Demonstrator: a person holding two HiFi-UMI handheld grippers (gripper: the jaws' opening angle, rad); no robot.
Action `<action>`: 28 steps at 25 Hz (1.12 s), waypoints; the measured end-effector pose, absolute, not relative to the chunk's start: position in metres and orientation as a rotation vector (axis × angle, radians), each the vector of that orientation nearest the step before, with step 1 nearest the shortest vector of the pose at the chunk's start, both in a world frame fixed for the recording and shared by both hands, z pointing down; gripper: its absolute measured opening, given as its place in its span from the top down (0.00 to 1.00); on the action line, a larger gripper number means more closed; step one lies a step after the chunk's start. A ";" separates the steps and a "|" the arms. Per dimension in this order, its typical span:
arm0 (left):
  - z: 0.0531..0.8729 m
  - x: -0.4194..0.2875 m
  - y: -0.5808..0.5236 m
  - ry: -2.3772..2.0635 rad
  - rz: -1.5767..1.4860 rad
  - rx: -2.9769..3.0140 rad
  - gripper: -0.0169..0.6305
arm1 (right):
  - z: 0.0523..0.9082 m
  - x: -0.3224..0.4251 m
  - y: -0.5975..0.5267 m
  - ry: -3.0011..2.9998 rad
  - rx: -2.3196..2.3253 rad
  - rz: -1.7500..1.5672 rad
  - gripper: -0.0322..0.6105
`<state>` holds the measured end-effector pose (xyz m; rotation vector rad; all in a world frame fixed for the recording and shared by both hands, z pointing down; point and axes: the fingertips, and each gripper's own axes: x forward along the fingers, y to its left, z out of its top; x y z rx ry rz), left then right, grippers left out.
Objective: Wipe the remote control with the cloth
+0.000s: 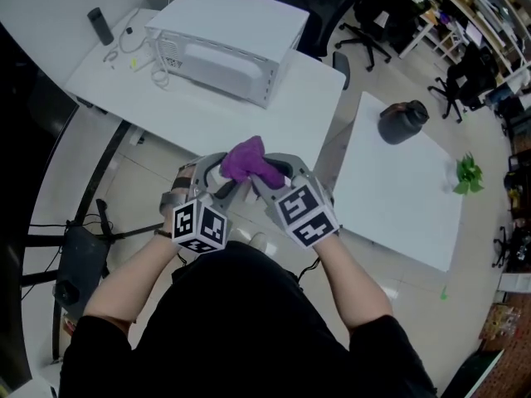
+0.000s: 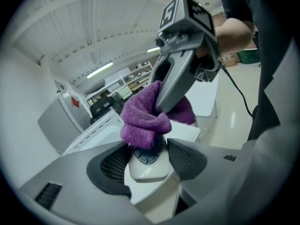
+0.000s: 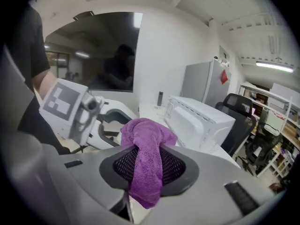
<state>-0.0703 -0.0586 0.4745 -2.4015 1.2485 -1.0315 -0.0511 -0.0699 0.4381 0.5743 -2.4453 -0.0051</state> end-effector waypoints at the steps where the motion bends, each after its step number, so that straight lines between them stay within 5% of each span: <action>1: 0.474 -0.073 -0.058 1.246 -1.030 -2.399 0.60 | 0.434 -0.064 -0.057 -2.464 0.523 -0.016 0.76; 6: 0.466 -0.073 -0.048 1.211 -1.007 -2.385 0.60 | 0.444 -0.096 -0.025 -2.433 0.393 -0.057 0.77; 18: 0.456 -0.081 -0.043 1.313 -0.744 -2.706 0.60 | 0.406 -0.033 -0.092 -2.533 0.806 0.054 0.77; 23: 0.426 -0.111 -0.074 1.590 0.388 -3.388 0.60 | 0.394 -0.008 -0.101 -2.779 1.003 0.373 0.77; 28: 0.400 -0.121 -0.090 1.386 1.496 -3.523 0.60 | 0.427 -0.048 -0.065 -2.858 0.759 0.617 0.77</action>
